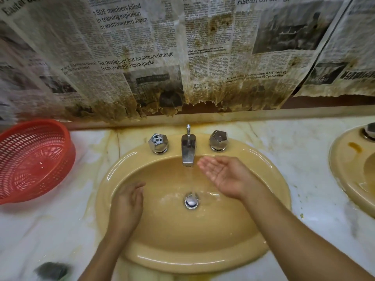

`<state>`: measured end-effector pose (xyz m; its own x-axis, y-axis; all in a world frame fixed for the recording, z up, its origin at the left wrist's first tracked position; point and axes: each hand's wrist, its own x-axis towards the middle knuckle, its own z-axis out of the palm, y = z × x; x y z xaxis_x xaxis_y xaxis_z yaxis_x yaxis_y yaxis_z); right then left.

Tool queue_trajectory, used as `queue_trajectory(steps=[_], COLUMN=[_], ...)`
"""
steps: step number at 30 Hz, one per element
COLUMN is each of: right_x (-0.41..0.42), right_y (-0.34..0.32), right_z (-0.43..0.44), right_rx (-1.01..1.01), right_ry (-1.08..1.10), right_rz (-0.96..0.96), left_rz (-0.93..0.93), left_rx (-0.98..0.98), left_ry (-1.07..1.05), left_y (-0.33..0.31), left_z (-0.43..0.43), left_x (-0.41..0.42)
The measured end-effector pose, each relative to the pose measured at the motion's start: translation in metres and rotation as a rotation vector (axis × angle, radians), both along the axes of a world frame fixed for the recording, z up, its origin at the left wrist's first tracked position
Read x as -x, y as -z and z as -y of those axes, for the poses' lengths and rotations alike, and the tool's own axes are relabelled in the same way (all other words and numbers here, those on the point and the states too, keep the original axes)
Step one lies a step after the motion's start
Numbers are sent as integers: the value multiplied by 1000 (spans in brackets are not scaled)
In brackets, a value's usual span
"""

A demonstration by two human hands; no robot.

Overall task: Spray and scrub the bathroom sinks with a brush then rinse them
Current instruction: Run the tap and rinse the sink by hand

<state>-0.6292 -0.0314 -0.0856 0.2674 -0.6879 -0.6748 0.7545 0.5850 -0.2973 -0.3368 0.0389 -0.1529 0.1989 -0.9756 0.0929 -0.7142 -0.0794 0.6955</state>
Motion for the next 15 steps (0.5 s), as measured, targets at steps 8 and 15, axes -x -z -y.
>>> queue_trajectory(steps=[8,15], right_x=[43,37], right_y=[-77,-92], right_z=[58,70], right_rx=[229,350], right_ry=[-148,-486], right_rz=[-471,-1133], left_rz=[353,415], left_rx=[33,105], left_ry=[275,271], left_y=[16,16], left_z=[-12,-12], left_x=[-47,-49])
